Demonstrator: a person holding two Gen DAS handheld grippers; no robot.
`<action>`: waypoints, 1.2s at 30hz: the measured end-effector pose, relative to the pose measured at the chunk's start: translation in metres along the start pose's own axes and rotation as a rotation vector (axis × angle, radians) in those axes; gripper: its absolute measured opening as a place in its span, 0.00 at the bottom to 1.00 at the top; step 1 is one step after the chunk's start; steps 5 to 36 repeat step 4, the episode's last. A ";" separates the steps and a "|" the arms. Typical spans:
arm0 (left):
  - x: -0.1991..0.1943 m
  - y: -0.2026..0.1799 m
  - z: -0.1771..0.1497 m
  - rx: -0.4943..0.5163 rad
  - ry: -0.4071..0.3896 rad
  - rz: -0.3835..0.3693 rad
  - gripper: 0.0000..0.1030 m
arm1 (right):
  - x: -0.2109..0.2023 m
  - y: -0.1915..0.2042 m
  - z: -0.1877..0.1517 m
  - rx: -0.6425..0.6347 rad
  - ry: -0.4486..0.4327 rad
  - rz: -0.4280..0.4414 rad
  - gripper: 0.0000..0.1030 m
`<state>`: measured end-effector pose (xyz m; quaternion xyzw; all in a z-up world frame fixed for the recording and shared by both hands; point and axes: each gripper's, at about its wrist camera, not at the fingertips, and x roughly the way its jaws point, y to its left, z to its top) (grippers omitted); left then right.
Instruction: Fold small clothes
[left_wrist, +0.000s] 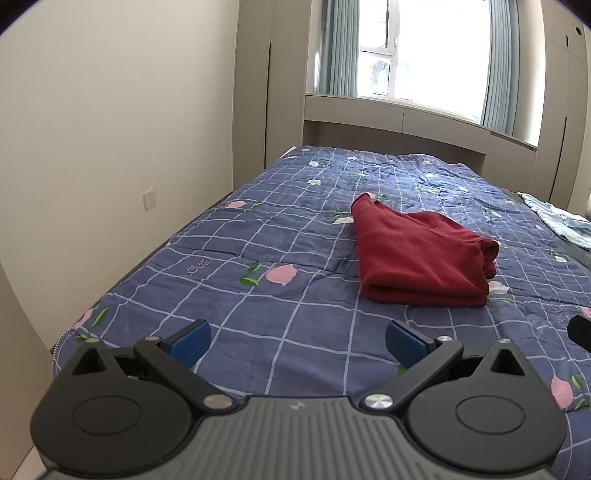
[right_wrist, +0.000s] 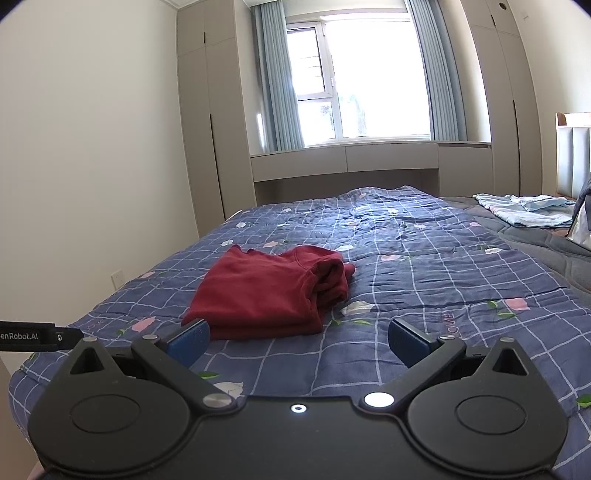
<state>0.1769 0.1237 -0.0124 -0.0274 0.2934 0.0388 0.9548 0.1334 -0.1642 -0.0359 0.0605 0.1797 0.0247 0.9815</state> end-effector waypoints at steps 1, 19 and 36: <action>0.001 -0.001 0.000 0.000 0.000 0.001 1.00 | 0.001 0.000 0.000 0.000 0.002 -0.001 0.99; 0.002 -0.001 0.001 0.000 0.004 0.002 1.00 | 0.002 0.000 -0.001 0.001 0.006 -0.002 0.99; 0.002 -0.001 0.001 0.000 0.004 0.002 1.00 | 0.002 0.000 -0.001 0.001 0.006 -0.002 0.99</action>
